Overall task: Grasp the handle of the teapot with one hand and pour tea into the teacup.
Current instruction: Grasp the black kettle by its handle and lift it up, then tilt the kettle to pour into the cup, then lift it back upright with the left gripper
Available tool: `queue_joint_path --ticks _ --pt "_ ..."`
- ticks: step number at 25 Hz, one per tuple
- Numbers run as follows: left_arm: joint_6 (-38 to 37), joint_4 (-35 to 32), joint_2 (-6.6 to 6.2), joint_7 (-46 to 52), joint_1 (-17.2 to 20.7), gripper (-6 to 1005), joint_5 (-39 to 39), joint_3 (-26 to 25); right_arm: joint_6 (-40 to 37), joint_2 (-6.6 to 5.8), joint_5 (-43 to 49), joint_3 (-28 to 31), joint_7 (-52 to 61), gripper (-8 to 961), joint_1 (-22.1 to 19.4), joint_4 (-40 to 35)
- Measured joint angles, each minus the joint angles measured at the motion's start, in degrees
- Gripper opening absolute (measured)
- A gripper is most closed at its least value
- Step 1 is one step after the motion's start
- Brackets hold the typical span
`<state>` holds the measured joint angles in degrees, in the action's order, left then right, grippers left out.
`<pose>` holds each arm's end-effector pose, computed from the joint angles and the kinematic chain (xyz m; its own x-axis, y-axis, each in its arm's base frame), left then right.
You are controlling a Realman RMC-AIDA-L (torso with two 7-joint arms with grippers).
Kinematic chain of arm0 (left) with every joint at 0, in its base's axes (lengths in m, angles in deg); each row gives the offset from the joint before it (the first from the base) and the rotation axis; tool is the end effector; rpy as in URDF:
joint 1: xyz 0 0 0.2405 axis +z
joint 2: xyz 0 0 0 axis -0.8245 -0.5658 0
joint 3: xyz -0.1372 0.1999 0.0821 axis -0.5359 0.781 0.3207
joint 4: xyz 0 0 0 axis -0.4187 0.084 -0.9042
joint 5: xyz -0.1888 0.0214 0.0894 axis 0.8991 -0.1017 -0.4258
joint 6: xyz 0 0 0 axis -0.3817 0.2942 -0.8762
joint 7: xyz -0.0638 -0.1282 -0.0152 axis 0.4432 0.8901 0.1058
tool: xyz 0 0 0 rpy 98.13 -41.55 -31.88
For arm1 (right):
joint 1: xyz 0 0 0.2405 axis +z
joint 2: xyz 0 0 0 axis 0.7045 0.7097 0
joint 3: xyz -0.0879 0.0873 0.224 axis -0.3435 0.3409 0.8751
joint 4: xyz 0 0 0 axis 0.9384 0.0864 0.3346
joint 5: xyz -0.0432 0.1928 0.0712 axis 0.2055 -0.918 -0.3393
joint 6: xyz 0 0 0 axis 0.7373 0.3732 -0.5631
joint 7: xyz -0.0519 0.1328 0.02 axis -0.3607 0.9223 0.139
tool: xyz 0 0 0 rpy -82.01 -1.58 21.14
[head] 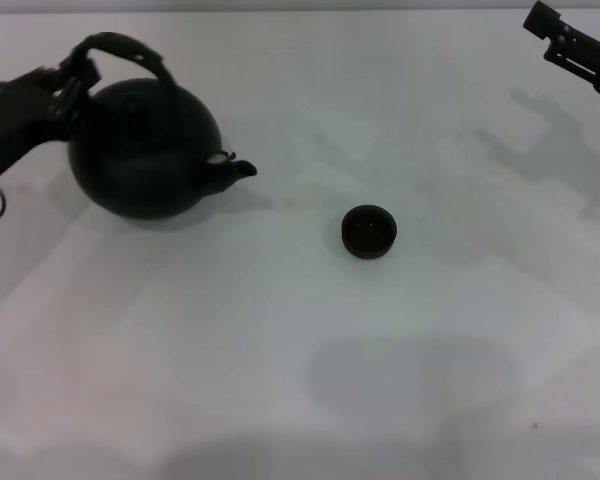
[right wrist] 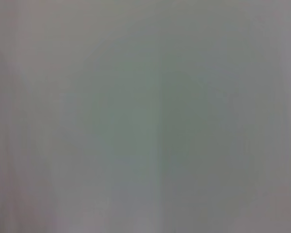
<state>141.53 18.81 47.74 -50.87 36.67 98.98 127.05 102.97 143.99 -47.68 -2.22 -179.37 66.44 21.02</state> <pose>-0.3220 0.3266 0.0073 0.6035 0.2023 0.7712 0.7333 -0.5206 -0.4373 0.2895 0.3180 0.0483 0.6213 0.0458 -0.7822 -0.5101 -0.7341 -0.4482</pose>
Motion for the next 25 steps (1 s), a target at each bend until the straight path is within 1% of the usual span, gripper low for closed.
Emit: queue_joint_path --ticks 4,7,9,10,13,16,21,23,25 --pt "-9.43 -12.29 -0.05 10.05 2.06 148 -0.83 11.26 0.28 0.08 -0.54 0.0 -1.01 866 -0.78 0.27" --pt "-14.99 -20.65 -0.2 16.18 3.9 148 -3.02 16.92 0.31 0.09 -0.93 0.0 -1.9 866 -1.4 0.6" --pt "-16.97 -25.38 -0.22 20.2 4.96 148 -6.34 18.83 0.51 0.07 -1.34 0.0 -2.23 865 -1.79 0.83" --pt "-17.93 -28.41 -0.21 23.65 5.47 148 -9.49 19.78 0.65 0.02 -1.55 0.0 -2.32 865 -2.04 0.85" --pt "-19.01 -33.77 -0.13 31.47 6.01 148 -16.61 21.17 0.84 -0.05 -2.11 0.0 -2.79 865 -2.57 0.9" --pt "-20.01 -37.47 -0.02 38.49 6.24 148 -22.42 22.58 0.83 -0.07 -2.45 0.0 -3.36 865 -2.77 0.95" --pt "-24.08 -44.05 0.01 48.39 7.47 149 -32.72 27.74 0.63 -0.09 -2.65 0.0 -3.92 865 -2.85 0.97" --pt "-24.69 -45.93 0.04 51.65 7.64 149 -36.53 29.3 0.6 -0.1 -2.88 0.0 -4.2 865 -2.79 0.97" --pt "-24.78 -48.4 0.0 56.84 7.56 149 -42.27 30.72 0.61 -0.1 -3.52 0.0 -4.41 865 -2.72 0.96"
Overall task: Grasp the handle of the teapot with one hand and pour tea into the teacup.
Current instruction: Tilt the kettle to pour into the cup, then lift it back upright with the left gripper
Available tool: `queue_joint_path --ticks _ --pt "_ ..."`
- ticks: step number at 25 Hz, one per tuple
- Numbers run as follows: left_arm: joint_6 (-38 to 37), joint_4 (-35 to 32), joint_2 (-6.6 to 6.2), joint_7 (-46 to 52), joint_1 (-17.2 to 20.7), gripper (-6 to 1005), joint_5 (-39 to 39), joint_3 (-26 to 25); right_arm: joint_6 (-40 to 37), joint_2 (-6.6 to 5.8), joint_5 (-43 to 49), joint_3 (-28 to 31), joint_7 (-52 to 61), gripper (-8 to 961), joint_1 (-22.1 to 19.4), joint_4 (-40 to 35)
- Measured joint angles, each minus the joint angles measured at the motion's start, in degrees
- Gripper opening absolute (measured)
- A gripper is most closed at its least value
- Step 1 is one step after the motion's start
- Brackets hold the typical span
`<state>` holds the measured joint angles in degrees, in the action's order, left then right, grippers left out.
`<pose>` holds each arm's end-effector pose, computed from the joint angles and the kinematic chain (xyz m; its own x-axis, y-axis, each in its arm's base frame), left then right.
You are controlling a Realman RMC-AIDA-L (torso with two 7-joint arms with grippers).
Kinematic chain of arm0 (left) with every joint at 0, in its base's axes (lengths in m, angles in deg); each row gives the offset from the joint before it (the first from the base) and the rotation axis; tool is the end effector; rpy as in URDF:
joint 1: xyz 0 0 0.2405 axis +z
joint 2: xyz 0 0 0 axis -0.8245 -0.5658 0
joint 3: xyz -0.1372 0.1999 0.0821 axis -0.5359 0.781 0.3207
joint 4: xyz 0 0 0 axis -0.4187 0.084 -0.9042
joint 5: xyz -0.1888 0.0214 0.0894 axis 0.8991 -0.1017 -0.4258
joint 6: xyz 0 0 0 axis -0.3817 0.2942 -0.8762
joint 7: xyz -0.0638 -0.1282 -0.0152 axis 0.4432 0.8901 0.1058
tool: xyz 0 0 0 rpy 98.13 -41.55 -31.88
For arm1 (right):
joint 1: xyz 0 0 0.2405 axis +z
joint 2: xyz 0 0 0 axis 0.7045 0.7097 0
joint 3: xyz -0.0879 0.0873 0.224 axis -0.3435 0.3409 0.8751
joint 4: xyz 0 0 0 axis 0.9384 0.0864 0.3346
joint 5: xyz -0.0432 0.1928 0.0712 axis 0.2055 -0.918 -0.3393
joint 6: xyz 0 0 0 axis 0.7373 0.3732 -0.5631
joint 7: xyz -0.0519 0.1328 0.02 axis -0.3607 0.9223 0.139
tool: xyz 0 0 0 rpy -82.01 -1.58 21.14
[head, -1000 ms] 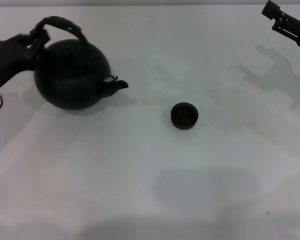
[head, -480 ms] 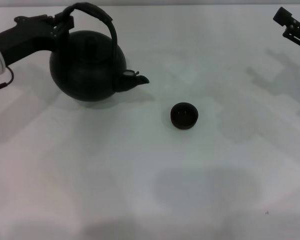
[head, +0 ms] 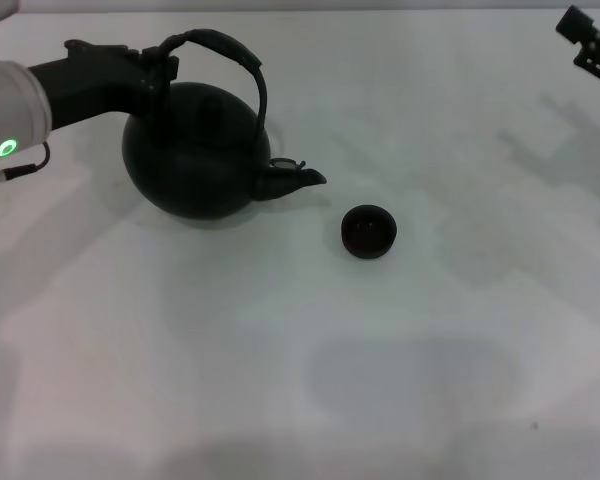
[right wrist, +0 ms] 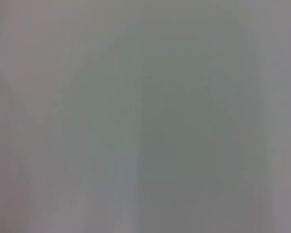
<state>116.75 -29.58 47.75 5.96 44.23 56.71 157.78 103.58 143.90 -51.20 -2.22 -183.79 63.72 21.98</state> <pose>-0.2265 0.3559 0.0050 0.8196 0.3709 0.4366 0.5708 -0.5942 -0.5667 0.3036 0.3048 0.0543 0.6264 0.0952 -0.7736 -0.5251 -0.6819 -0.5092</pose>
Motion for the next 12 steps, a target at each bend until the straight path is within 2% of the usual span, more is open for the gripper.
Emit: queue_joint_path --ticks 7,12 --pt "1.48 -7.22 -0.1 10.45 -0.33 149 -11.72 2.82 0.09 -0.07 -1.34 1.1 -0.06 864 0.03 -0.59" --pt "5.27 -11.6 -0.13 14.64 -0.68 149 -16.6 3.09 0.23 -0.09 -1.59 3.78 0.25 864 0.08 -0.6"
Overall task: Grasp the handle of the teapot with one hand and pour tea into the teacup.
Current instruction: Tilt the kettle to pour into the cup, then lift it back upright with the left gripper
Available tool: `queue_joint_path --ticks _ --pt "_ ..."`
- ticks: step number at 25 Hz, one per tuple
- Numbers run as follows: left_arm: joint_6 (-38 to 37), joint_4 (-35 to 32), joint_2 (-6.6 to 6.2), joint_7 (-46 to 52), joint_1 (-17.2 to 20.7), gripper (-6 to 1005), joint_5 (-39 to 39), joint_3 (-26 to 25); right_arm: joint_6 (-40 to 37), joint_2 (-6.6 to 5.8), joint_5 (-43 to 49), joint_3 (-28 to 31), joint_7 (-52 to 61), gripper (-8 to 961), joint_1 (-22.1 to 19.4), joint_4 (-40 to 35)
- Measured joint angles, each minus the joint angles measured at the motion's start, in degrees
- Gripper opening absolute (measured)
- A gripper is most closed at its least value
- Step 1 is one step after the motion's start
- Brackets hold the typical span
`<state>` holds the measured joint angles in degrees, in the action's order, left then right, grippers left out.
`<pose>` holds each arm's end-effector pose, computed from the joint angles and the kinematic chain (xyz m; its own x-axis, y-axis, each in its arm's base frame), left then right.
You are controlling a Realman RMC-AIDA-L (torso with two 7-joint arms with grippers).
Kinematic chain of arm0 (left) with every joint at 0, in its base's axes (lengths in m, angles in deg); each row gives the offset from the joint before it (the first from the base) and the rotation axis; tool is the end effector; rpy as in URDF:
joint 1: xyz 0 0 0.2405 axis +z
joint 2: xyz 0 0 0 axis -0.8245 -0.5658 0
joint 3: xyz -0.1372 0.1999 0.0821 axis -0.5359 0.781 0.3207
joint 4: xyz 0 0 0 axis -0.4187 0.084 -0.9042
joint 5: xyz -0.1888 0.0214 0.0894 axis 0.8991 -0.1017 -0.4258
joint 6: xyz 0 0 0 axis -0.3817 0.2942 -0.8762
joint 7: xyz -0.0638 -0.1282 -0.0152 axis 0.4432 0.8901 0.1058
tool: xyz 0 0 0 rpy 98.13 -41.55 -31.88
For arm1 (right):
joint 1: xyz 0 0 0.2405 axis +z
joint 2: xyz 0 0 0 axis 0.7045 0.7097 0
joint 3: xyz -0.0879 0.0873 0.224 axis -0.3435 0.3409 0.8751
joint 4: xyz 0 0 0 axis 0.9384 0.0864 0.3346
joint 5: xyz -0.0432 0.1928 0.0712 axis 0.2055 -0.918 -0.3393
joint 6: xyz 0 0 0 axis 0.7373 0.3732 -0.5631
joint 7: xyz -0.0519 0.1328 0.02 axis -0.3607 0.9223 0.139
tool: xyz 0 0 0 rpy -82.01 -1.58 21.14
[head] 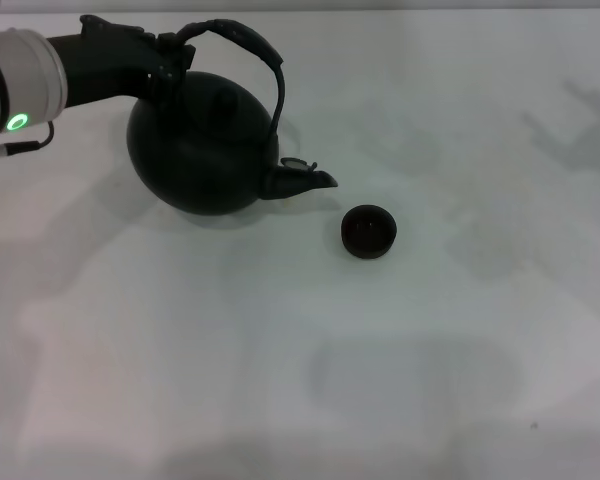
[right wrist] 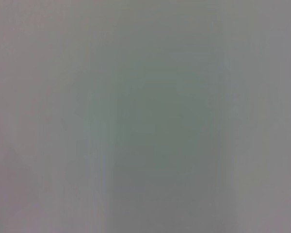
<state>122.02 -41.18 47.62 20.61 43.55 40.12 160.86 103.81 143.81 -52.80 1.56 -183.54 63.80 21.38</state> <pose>-0.1896 0.3534 0.0127 0.8780 0.3521 0.3242 0.4785 -0.6338 -0.6077 0.3064 0.3088 0.0719 0.6032 0.1465 -0.7840 -0.5558 -0.6278 -0.5450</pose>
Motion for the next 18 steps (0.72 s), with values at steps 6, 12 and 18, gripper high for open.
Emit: queue_joint_path --ticks 6,12,18 --pt "3.89 -3.12 0.0 5.12 -0.82 149 -4.59 -0.3 0.05 -0.03 -1.35 3.1 1.66 864 -0.06 -0.02" --pt "6.88 -5.29 -0.01 5.8 -0.86 148 -5.77 -0.06 -0.37 -0.08 -1.4 6.01 2.04 864 -0.07 0.37" --pt "9.34 -6.56 -0.01 7.66 -1.71 148 -8.75 0.02 -0.48 -0.15 -1.4 6.4 2.07 865 -0.3 0.4"
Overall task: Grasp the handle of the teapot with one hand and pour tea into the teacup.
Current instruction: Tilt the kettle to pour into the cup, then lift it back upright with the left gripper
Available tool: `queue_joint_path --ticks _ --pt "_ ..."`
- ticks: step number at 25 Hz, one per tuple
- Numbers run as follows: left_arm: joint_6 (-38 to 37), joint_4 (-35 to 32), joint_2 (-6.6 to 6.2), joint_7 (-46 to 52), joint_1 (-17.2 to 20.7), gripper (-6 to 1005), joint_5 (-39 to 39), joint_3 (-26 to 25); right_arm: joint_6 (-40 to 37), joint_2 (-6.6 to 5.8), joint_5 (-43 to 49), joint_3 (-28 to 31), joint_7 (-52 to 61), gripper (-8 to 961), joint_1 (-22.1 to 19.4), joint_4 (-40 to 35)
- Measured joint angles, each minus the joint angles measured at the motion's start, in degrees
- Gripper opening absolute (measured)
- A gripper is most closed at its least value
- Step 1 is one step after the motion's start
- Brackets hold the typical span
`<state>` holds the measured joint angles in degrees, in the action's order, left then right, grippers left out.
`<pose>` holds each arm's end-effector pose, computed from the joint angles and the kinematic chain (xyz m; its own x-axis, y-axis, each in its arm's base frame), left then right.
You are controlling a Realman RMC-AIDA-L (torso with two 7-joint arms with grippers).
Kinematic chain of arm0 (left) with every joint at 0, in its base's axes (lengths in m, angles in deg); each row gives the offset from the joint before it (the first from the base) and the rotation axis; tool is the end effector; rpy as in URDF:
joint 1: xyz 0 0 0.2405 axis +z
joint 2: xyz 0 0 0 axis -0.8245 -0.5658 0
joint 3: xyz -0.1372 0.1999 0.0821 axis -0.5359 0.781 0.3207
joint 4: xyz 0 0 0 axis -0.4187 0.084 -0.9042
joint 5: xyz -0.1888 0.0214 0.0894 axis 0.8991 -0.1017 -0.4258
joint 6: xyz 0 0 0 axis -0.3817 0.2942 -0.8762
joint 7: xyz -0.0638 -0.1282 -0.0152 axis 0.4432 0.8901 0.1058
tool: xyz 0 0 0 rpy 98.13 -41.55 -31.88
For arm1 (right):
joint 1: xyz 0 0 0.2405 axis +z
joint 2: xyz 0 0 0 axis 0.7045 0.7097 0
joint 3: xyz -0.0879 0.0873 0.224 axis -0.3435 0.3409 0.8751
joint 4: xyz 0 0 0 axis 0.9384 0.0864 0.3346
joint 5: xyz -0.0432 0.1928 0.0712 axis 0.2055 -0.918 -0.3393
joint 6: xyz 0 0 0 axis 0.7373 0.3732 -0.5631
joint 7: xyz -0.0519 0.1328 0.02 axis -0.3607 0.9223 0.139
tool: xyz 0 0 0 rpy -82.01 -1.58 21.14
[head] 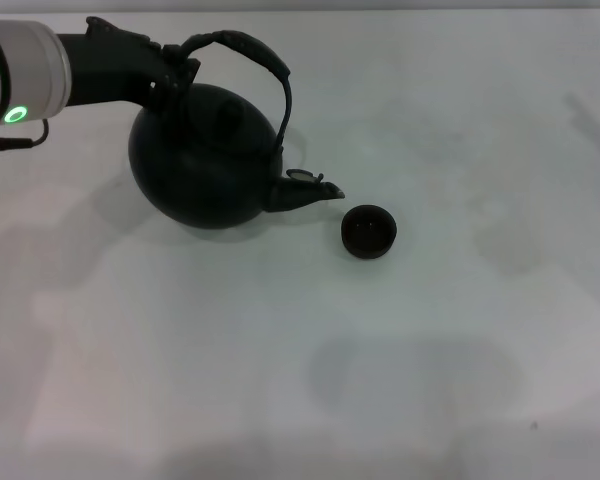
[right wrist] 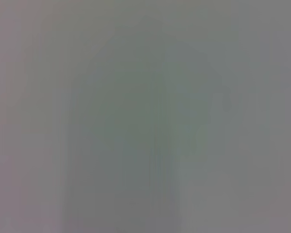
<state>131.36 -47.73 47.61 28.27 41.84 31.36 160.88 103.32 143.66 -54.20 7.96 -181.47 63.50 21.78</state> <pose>-0.1717 0.3470 0.0187 0.8971 0.3796 0.2262 0.4349 -0.6673 -0.6047 0.3192 0.3087 0.0944 0.5550 0.1783 -0.8125 -0.6408 -0.5312 -0.5543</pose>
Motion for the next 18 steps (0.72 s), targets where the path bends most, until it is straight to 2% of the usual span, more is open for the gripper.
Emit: queue_joint_path --ticks 18 --pt "5.04 -0.37 -0.01 5.23 -5.16 148 -8.36 2.32 -0.12 -0.02 0.08 -0.22 -0.55 865 0.03 1.5"
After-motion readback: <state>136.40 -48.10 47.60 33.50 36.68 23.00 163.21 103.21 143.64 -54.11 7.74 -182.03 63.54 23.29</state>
